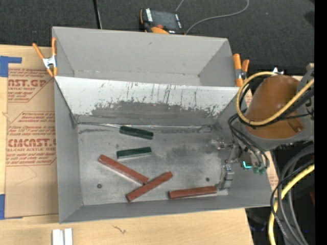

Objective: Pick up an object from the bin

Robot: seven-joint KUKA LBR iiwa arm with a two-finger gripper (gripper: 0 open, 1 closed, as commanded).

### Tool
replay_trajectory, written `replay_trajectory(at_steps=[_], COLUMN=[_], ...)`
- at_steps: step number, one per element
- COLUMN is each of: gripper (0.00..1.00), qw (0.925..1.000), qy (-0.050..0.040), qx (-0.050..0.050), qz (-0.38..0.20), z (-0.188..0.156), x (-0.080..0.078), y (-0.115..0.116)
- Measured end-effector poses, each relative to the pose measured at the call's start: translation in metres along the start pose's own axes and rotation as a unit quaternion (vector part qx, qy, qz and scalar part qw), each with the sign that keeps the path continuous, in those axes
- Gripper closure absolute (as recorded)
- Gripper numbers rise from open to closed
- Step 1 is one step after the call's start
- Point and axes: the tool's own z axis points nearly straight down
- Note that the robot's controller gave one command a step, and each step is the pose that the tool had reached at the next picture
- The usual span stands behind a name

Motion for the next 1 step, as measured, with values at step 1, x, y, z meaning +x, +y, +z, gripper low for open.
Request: replay_trajectory(at_steps=[1], gripper=[0.0], qw=[0.988], qy=[-0.0034], qx=[0.0], qz=[-0.154], z=[0.0722], x=[-0.004], y=[0.0763])
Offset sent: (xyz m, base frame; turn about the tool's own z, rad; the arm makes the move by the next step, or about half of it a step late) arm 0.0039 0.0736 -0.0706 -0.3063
